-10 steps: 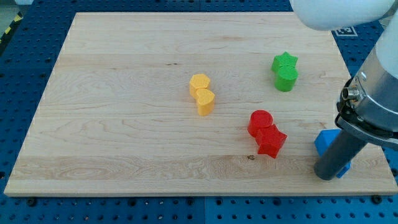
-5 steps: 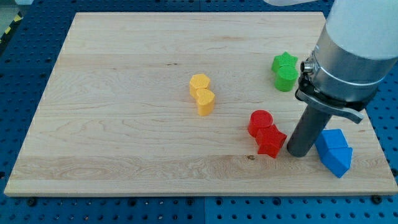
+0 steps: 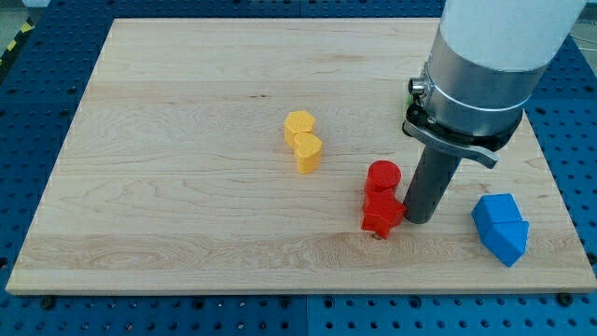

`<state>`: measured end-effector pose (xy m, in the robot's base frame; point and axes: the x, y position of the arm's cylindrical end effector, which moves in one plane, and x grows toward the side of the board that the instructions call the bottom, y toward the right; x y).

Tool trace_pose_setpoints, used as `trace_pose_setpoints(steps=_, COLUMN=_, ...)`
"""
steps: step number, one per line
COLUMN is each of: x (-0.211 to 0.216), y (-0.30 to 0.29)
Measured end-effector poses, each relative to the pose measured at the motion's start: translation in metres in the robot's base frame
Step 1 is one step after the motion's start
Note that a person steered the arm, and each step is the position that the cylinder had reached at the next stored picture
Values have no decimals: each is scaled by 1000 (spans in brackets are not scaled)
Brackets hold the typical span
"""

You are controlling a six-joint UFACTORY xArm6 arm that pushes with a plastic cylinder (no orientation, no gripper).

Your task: Move the red star along with the red circle towards the left diagonally to the yellow blocks

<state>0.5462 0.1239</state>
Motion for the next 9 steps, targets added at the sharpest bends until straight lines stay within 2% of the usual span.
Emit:
trace_pose_setpoints(steps=1, x=-1, y=1)
trace_pose_setpoints(steps=3, x=-44, y=3)
trace_pose_setpoints(steps=6, x=-47, y=-12)
trace_pose_setpoints(steps=9, x=-101, y=-18)
